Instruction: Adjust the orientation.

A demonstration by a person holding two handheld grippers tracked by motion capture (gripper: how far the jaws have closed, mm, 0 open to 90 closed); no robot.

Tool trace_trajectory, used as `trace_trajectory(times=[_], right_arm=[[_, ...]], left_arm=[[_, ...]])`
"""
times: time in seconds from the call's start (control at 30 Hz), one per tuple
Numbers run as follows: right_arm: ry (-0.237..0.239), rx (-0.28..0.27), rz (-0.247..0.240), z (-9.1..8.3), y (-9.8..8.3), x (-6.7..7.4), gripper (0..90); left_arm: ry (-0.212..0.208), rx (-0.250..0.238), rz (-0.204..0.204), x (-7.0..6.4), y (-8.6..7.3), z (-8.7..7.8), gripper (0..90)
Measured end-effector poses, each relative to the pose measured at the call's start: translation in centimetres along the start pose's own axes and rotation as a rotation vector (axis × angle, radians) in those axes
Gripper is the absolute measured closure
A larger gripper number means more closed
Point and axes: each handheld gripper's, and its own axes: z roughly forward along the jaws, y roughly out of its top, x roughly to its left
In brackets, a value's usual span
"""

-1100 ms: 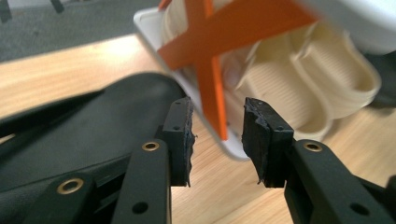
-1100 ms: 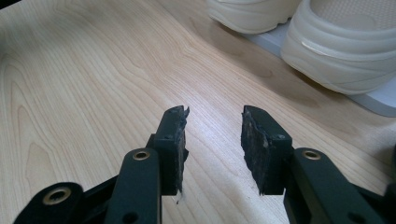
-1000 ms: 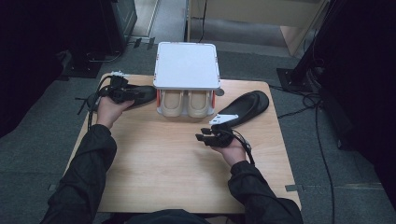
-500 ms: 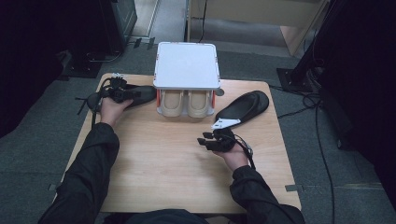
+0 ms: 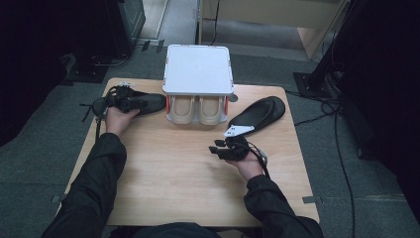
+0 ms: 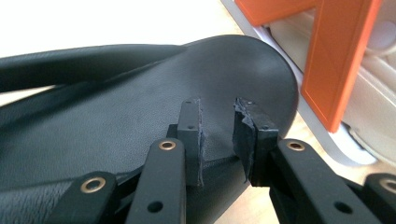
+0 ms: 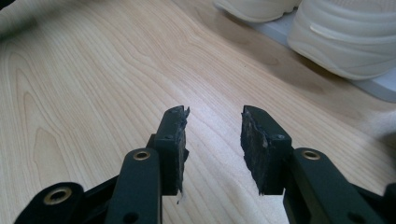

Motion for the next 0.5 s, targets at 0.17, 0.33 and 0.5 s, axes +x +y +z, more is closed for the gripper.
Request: trace_trajectory(times=[0.17, 0.33, 0.5], right_arm=[[0.002, -0.004, 0.003, 0.1, 0.3, -0.2, 61.0], [0.02, 0.0, 0.003, 0.7, 0.7, -0.5, 61.2], [0.042, -0.003, -0.005, 1.5, 1.3, -0.6, 61.2]], left_arm=[[-0.007, -0.004, -0.006, -0.2, -0.8, -0.8, 72.4], [-0.016, 0.019, 0.006, -0.4, -1.7, -1.7, 72.3], [-0.027, 0.026, -0.002, -0.5, -2.6, -2.7, 72.3]])
